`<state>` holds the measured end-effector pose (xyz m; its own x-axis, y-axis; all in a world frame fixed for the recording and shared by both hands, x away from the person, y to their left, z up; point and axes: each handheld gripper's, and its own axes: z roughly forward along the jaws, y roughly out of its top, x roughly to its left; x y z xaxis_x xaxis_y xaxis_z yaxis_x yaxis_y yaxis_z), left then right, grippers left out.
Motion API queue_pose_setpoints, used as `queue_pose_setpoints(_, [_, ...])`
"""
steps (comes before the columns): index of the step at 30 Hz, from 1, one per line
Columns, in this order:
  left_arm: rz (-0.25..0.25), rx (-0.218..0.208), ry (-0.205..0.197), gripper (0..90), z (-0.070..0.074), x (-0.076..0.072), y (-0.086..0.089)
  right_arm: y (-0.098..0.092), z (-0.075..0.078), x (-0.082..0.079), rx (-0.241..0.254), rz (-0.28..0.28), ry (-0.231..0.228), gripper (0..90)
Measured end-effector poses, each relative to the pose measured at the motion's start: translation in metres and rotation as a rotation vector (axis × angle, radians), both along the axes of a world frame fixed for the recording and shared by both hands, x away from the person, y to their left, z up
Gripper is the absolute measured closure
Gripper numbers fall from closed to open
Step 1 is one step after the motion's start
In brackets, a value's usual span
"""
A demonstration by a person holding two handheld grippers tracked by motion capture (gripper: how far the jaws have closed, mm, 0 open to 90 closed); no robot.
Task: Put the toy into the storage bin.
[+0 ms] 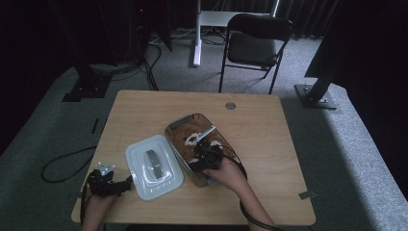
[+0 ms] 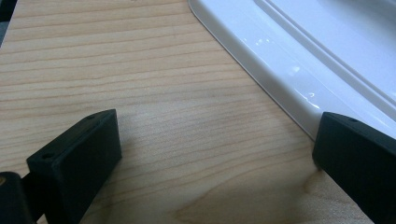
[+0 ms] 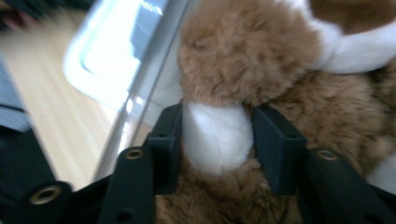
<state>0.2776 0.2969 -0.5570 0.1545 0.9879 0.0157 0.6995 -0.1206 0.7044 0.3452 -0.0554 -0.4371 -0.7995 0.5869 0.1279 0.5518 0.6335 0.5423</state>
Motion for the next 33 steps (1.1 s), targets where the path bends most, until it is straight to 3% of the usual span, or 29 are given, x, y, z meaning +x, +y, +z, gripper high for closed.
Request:
queue_pose_setpoints(1, [0.000, 0.000, 0.000, 1.8, 0.000, 0.000, 0.000, 0.000, 0.000, 0.000, 0.000, 0.000, 0.000, 50.5])
queue_pose_setpoints(2, [0.000, 0.000, 0.000, 1.8, 0.000, 0.000, 0.000, -0.009, 0.008, -0.001, 0.052, -0.003, -0.003, 47.9])
queue_pose_setpoints(3, [0.000, 0.000, 0.000, 1.8, 0.000, 0.000, 0.000, -0.009, 0.008, -0.001, 0.052, -0.003, -0.003, 47.9])
queue_pose_setpoints(4, [0.000, 0.000, 0.000, 1.8, 0.000, 0.000, 0.000, -0.019, 0.017, -0.001, 0.075, -0.023, -0.040, 46.2])
queue_pose_setpoints(5, [0.000, 0.000, 0.000, 1.7, 0.000, 0.000, 0.000, -0.019, 0.017, -0.001, 0.075, -0.023, -0.040, 46.2])
queue_pose_setpoints(6, [-0.001, 0.000, 0.000, 1.8, 0.000, 0.000, 0.000, -0.030, 0.025, 0.001, 0.106, -0.059, -0.059, 45.1])
queue_pose_setpoints(7, [0.000, 0.000, 0.000, 1.8, 0.000, 0.000, 0.000, -0.030, 0.025, 0.001, 0.106, -0.059, -0.059, 45.1])
queue_pose_setpoints(8, [0.000, 0.000, 0.000, 1.7, 0.000, 0.000, 0.000, -0.042, 0.031, 0.005, 0.122, -0.096, -0.070, 45.1])
queue_pose_setpoints(11, [0.000, 0.000, 0.000, 1.8, 0.000, 0.000, 0.000, -0.051, 0.031, 0.011, 0.124, -0.125, -0.063, 44.7])
queue_pose_setpoints(15, [0.000, 0.001, 0.000, 1.8, 0.000, 0.000, 0.000, -0.059, 0.029, 0.022, 0.146, -0.159, -0.016, 41.8])
queue_pose_setpoints(23, [-0.001, 0.001, 0.000, 1.8, 0.000, 0.000, 0.000, -0.050, 0.030, 0.031, 0.146, -0.189, -0.052, 41.6])
queue_pose_setpoints(31, [0.000, 0.000, 0.000, 1.8, 0.000, 0.000, 0.000, -0.059, 0.038, 0.031, 0.156, -0.213, -0.071, 43.9])
queue_pose_setpoints(33, [0.000, 0.000, 0.001, 1.8, 0.000, 0.000, 0.000, -0.067, 0.038, 0.025, 0.117, -0.212, -0.091, 49.1])
